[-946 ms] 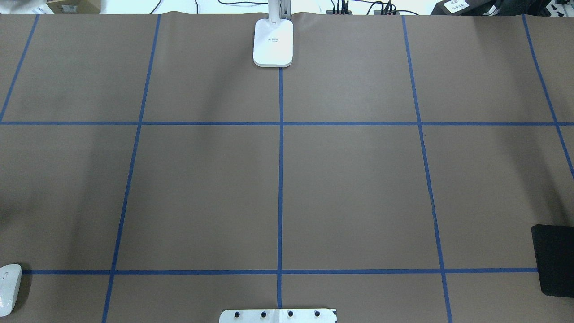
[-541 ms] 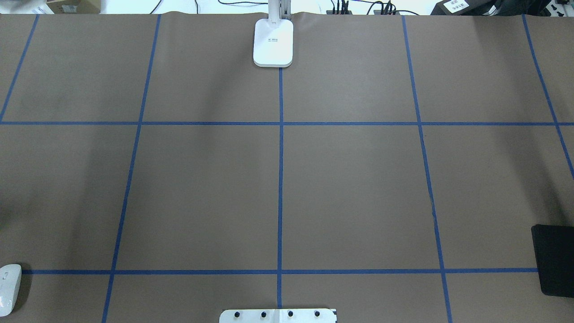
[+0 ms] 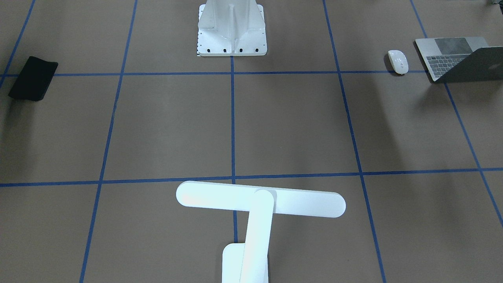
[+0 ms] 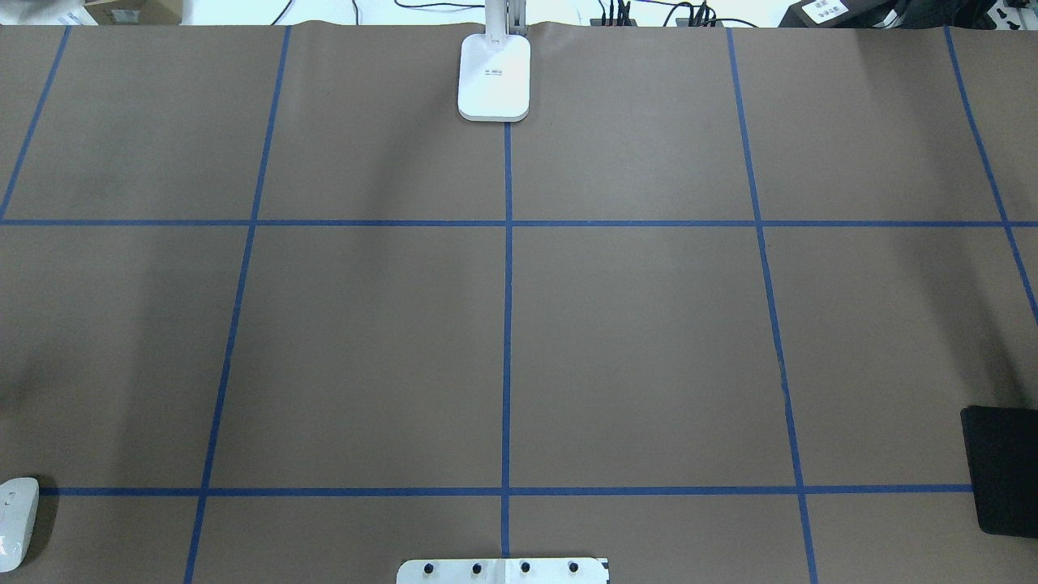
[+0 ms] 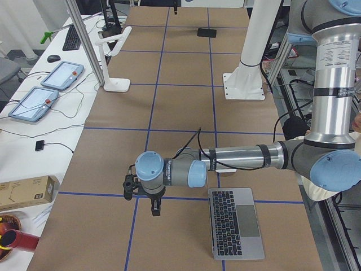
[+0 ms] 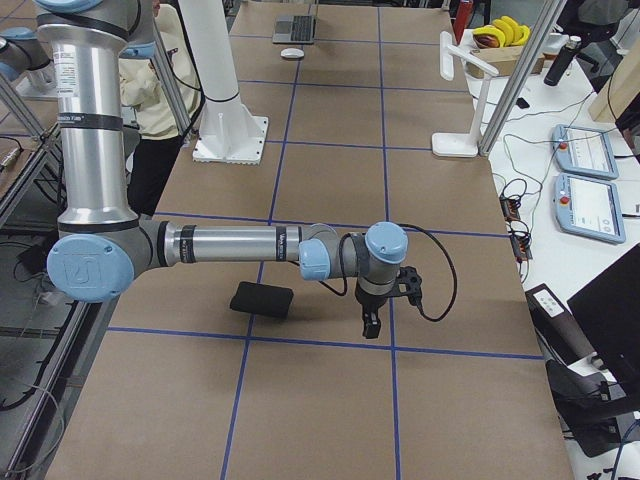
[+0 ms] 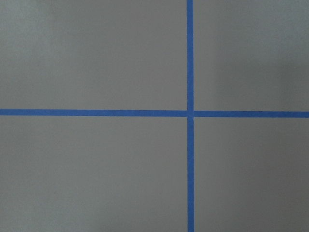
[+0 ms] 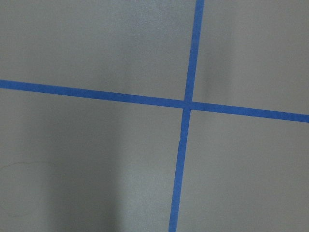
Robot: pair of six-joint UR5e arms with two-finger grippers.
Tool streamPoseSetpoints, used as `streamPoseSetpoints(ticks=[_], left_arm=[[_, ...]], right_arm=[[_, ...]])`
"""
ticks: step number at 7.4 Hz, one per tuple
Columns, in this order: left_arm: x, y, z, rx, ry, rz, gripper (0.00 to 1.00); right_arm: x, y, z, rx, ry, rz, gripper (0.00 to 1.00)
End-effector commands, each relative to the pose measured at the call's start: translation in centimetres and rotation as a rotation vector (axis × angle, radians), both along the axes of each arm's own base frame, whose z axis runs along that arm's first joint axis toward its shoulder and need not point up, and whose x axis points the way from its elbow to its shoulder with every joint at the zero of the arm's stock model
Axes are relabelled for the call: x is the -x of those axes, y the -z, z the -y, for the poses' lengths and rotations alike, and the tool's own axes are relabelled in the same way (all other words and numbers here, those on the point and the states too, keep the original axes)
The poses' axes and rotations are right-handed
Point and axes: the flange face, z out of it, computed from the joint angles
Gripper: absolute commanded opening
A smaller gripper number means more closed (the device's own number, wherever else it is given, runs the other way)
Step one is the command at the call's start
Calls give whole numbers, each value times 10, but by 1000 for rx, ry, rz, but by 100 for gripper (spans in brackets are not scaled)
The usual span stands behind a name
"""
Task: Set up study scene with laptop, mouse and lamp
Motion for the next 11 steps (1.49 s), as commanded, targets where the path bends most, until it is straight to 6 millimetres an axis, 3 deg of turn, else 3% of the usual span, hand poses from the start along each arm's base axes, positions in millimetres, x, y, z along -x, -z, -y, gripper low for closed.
streamPoseSetpoints(ticks=[1,3,4,6,9,11], left_arm=[[16,1,-12,148,154,-4,99],[41,29,-17,310,249,-6,99],[43,44,-29,361,300,10,99],[43,36,-90,488,392,15,100],[40,25,-138,651,511,6,100],[41,18,-150,747,594,1,100]], right_arm=[[12,-3,-1,-8,27,-45,100],[24,-1,-1,-19,56,-43,100],[25,-1,-1,-22,59,-42,100],[24,9,-11,-33,59,-25,100],[20,12,-28,-39,59,-24,100],[19,11,-31,-38,57,-24,100]])
